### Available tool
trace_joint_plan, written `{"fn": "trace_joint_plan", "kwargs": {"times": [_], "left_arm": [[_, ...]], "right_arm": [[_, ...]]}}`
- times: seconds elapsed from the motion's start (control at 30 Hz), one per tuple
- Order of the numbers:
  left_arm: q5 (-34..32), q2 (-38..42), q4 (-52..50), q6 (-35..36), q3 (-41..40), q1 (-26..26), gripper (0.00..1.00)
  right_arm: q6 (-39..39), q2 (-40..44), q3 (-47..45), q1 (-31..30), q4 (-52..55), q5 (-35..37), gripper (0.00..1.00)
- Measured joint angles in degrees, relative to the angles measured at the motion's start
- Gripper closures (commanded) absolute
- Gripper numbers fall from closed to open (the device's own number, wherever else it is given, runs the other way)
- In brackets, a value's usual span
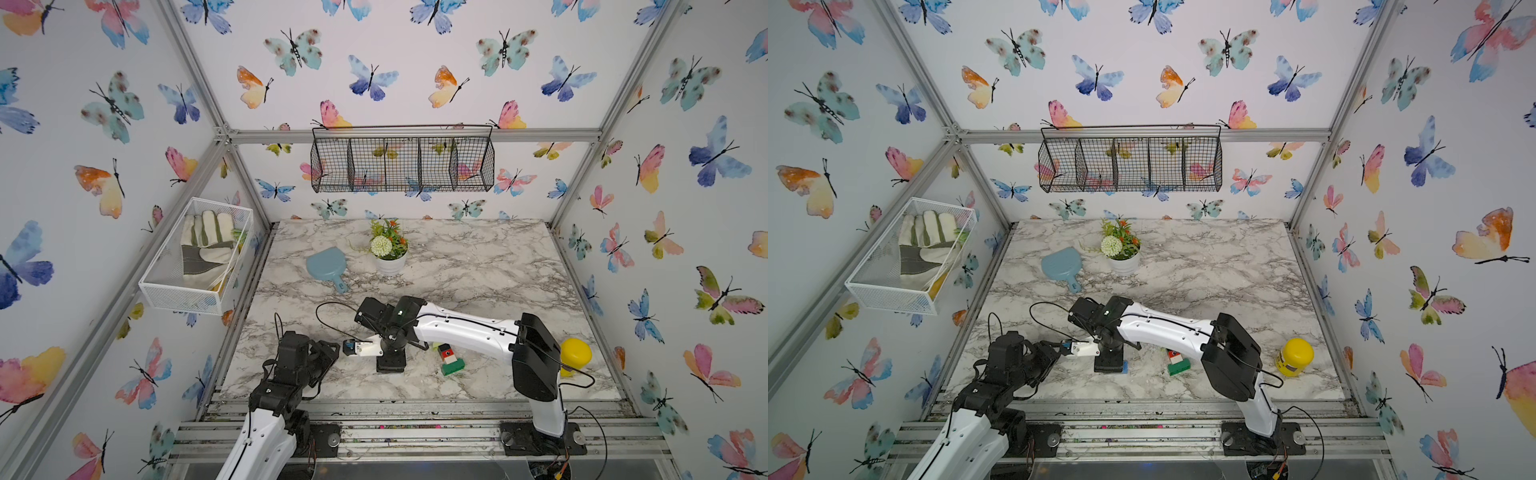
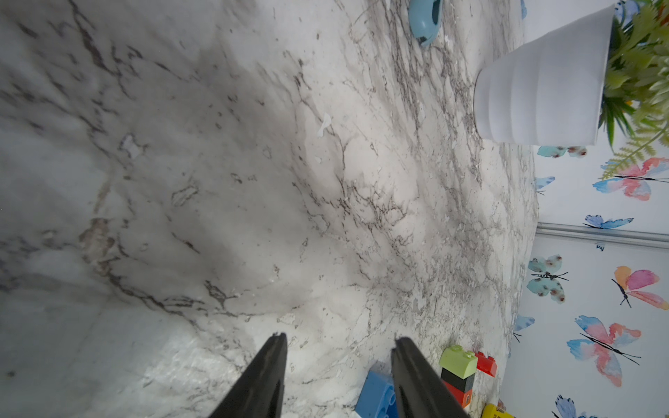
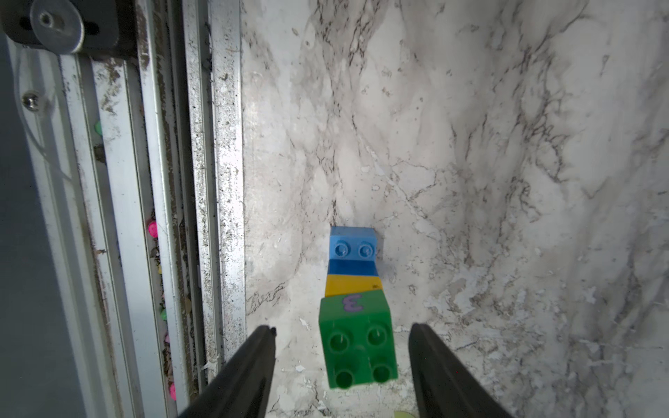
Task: Assemble the number 1 with lego
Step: Assemble the lego brick with the lego brick.
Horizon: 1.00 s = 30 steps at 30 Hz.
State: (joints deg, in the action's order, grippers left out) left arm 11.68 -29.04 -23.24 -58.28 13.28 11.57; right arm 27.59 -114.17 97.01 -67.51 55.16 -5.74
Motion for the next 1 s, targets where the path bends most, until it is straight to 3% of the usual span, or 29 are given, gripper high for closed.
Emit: {"fn": "trace_joint_plan", "kwargs": {"times": [0.2,0.27,0.5,0.67,0.8,1.0], "left_arm": [[1.1,0.0,0.2,0.6,0.0,0.0,0.43],[2.1,0.0,0.3,1.3,0.1,0.0,0.42],[13.2,-3.7,4.9,6.2,2.3,0.0,0.41],[20.0,-6.9,6.7,9.3,3.5,0.7,0.39],[21.9,-9.8,8.2,10.5,4.4,5.5,0.42],[21.8,-15.3,11.8,10.4,5.7,13.9,0.49]], "right_arm": [[-2.2,0.9,0.0,0.7,-0.6,-0.2,0.40],[-5.2,2.3,0.0,1.7,-1.8,-0.5,0.47],[-31.3,16.1,-9.1,8.4,-12.1,-0.5,0.64],[-47.7,18.1,-14.8,8.2,-15.0,-2.7,0.62],[-54.1,15.3,-15.5,7.9,-15.4,-4.5,0.63],[-56.9,10.4,-13.6,7.9,-14.3,-6.2,0.64]]}}
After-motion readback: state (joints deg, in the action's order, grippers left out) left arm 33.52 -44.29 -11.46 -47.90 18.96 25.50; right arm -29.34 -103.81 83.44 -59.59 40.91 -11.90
